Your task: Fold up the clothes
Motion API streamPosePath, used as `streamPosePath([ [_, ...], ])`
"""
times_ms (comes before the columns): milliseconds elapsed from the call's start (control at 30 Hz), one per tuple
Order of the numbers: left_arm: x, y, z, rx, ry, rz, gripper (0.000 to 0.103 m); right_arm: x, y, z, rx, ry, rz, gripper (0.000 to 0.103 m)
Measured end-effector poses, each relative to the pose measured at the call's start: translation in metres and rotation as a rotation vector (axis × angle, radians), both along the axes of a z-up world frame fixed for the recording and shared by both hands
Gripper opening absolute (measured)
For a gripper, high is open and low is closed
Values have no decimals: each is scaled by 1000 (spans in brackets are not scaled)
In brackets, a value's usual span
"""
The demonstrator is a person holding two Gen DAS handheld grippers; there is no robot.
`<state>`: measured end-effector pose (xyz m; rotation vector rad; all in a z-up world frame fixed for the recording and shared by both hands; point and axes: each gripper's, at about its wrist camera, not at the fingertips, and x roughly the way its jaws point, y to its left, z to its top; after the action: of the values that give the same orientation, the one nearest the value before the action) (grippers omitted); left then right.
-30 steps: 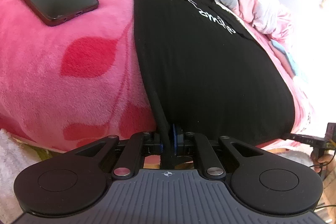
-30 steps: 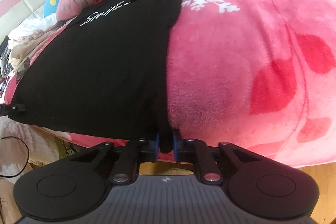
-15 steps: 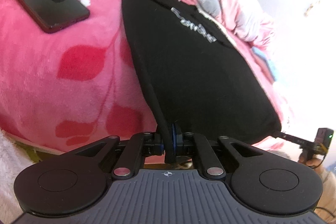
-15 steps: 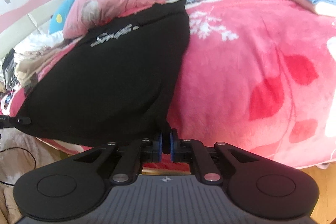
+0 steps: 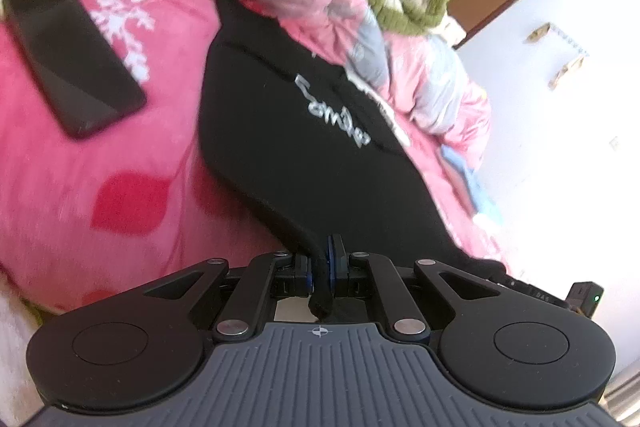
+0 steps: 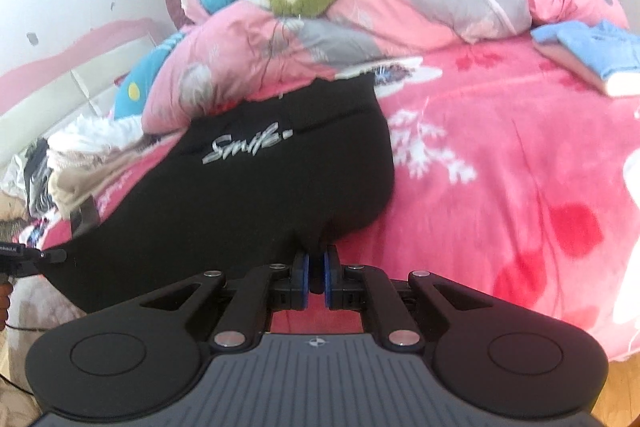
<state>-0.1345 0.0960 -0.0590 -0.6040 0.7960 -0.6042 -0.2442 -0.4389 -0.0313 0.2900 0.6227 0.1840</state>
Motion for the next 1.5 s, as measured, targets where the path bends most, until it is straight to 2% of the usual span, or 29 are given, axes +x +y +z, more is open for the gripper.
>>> streamPosePath([
  [167, 16, 4, 10, -34, -26, 29, 5, 20, -4, 18, 3, -38, -11, 6],
  [333, 39, 5, 18, -37, -52, 68, 5, 40, -8, 36, 7, -74, -22, 6],
  [733, 114, -5, 29, 35, -124, 180, 5, 117, -22, 44, 29, -120, -52, 6],
  [867, 145, -14, 27, 62, -137, 218, 5, 155, -25, 39, 51, -122, -61, 6],
  [1167, 222, -24, 9, 79, -101, 296, 5, 237, -39, 22, 99, -117, -99, 6],
  [1500, 274, -32, -25, 113, -33, 322, 5, 303, -60, -27, 157, -40, -142, 6],
])
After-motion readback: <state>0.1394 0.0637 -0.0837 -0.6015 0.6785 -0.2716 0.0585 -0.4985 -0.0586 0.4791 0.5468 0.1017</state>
